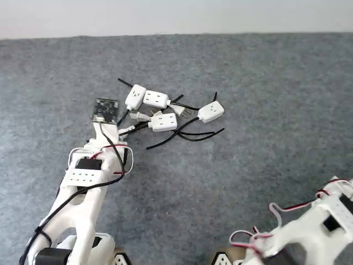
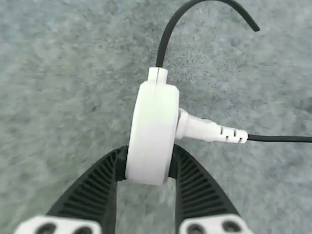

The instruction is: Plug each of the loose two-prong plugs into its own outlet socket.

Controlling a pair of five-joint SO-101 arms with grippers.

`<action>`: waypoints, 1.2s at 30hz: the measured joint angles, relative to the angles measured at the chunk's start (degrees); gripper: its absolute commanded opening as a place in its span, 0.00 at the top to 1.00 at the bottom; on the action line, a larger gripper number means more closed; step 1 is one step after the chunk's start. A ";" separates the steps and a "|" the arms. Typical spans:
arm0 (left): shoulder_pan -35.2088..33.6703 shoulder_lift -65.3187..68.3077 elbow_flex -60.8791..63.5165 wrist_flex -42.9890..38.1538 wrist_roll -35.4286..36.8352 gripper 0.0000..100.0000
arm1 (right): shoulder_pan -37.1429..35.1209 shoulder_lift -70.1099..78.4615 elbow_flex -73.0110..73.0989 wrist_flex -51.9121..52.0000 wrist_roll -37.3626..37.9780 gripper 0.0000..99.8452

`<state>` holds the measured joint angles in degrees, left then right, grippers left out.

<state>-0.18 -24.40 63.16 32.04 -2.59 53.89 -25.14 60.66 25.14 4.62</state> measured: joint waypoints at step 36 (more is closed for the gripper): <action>8.97 0.00 -3.69 -0.44 -32.53 0.84 | -16.09 -18.90 6.07 32.97 -3.78 0.80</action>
<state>8.79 -24.40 59.47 31.60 -35.12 37.80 -44.04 66.73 58.11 0.84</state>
